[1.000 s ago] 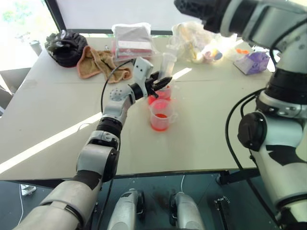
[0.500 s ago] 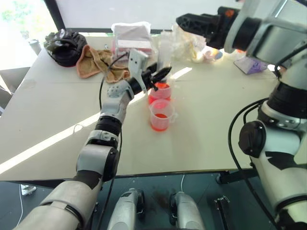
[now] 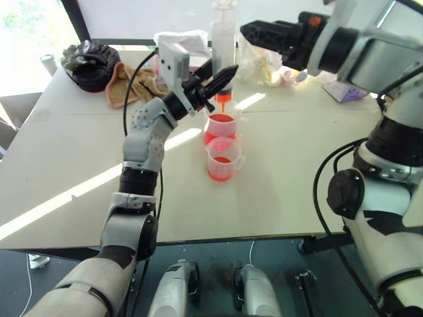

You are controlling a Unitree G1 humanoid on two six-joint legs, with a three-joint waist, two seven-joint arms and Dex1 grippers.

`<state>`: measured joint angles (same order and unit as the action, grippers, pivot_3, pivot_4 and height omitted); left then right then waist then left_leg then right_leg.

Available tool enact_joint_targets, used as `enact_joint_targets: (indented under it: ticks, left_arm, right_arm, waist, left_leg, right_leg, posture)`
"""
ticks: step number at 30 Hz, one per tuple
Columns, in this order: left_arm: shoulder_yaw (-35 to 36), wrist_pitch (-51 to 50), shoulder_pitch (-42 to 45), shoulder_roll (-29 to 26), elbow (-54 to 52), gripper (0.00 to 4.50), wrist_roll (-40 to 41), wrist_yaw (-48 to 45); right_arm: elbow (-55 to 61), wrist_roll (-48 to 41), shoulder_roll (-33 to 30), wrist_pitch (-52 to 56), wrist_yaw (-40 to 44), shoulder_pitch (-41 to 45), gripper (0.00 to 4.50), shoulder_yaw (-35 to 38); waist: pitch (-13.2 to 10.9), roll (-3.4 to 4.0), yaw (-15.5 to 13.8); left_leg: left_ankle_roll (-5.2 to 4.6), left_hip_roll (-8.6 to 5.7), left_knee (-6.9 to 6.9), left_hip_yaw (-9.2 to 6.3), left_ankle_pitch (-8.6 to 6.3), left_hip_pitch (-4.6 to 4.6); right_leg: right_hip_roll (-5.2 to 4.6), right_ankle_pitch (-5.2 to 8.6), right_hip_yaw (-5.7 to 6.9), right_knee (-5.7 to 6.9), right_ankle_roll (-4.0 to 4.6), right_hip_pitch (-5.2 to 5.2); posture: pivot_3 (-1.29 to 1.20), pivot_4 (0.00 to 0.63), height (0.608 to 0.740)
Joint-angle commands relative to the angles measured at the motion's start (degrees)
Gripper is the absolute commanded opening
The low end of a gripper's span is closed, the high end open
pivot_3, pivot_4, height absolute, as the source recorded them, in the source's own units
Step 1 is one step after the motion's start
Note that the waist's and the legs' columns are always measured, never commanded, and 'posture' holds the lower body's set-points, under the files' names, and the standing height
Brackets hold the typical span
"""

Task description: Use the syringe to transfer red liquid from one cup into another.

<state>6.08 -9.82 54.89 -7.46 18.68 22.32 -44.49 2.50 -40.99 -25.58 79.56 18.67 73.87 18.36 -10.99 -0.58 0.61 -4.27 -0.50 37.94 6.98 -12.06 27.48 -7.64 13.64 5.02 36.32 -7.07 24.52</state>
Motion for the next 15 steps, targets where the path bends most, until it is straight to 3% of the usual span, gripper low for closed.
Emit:
enact_joint_targets:
  ticks: [1,6,15]
  left_arm:
    - [-1.26,-5.61,-1.84,-0.78,-8.14,1.36,3.97,-0.87]
    - [-4.17,-14.06,-7.45,-1.81,-18.33,1.36,8.11,-1.76]
    - [-8.71,-11.53,-13.96,-5.04,-19.71,1.36,4.63,-4.62]
  right_arm:
    - [1.19,-1.32,-2.72,-1.14,1.73,0.09,3.07,1.60]
    - [3.05,-3.46,-5.23,-0.18,2.66,-1.91,3.07,3.92]
    - [14.79,-12.94,-7.32,10.73,1.60,-4.35,3.07,13.19]
  waist:
    - [0.00,0.00,0.00]
    - [0.00,0.00,0.04]
    - [0.00,0.00,0.02]
  left_leg:
    - [0.00,0.00,0.00,0.00,0.00,0.00]
    - [0.00,0.00,0.00,0.00,0.00,0.00]
    - [0.00,0.03,0.00,0.00,0.00,-0.06]
  right_leg:
    - [0.00,0.00,0.00,0.00,0.00,0.00]
    - [0.01,0.00,0.00,0.00,-0.01,-0.01]
    - [0.00,0.00,-0.01,-0.03,0.00,-0.05]
  posture:
    - [0.00,0.150,0.740]
    - [0.00,0.150,0.740]
    - [0.00,0.150,0.740]
